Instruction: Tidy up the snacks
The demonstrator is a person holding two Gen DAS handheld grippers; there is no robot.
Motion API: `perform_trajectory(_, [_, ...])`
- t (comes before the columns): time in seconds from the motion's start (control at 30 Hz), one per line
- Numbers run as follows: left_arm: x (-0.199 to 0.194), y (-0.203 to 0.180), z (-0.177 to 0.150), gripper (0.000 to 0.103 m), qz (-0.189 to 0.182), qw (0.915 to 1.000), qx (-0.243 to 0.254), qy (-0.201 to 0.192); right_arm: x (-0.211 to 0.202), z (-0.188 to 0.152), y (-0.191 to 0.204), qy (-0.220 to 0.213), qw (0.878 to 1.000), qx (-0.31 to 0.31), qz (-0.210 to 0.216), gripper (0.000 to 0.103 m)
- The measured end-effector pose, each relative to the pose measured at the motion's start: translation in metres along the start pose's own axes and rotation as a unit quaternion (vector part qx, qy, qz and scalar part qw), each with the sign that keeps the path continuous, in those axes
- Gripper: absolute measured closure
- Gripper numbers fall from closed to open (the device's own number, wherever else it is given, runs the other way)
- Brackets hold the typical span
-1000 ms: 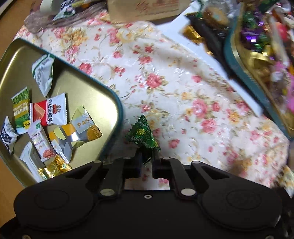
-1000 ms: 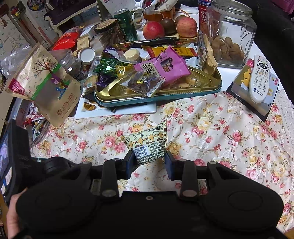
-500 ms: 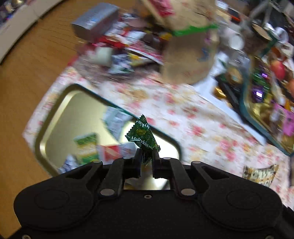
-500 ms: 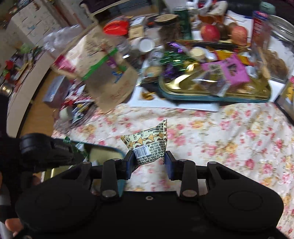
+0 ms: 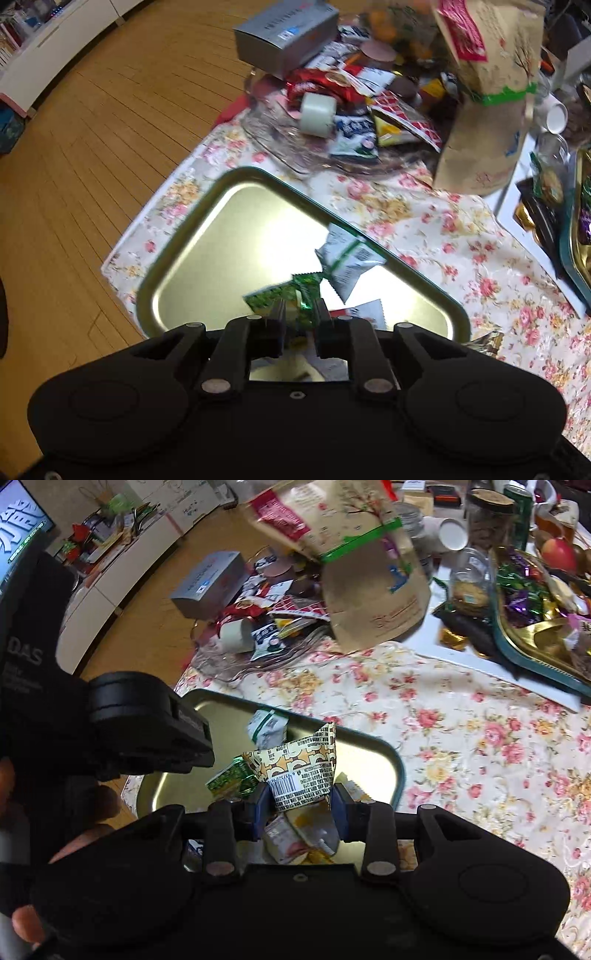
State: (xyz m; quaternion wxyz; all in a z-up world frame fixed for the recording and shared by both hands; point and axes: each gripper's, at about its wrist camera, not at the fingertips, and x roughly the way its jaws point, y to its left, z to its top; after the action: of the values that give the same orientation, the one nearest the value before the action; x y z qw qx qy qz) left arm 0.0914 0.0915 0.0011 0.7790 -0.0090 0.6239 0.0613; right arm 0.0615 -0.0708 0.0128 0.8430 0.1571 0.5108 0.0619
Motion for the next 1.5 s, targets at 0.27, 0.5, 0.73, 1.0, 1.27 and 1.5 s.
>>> perform_trajectory(0.27, [0.002, 0.018, 0.003, 0.078, -0.001, 0.9999, -0.015, 0.003, 0.017, -0.003, 0.011, 0.029, 1.000, 0.001, 0.005, 0.055])
perform_trajectory(0.5, [0.003, 0.014, 0.003, 0.078, 0.001, 0.9999, -0.010, 0.005, 0.022, -0.005, 0.007, 0.041, 0.999, 0.004, -0.008, 0.055])
perform_trajectory(0.73, [0.002, 0.011, 0.001, 0.078, 0.003, 1.0000, -0.008, 0.005, 0.017, -0.005, 0.004, 0.033, 0.999, -0.008, -0.037, 0.055])
perform_trajectory(1.0, [0.001, 0.001, -0.001, 0.078, 0.001, 1.0000, 0.003, 0.006, 0.013, -0.007, -0.004, 0.029, 0.998, -0.012, -0.051, 0.056])
perform_trajectory(1.27, [-0.003, -0.018, -0.005, 0.078, -0.001, 0.9997, 0.025, -0.002, 0.009, -0.010, -0.021, 0.023, 0.997, 0.005, -0.067, 0.055])
perform_trajectory(1.5, [-0.009, -0.045, -0.015, 0.078, -0.010, 0.9984, 0.055, -0.011, 0.005, -0.014, -0.054, 0.014, 0.995, 0.036, -0.089, 0.051])
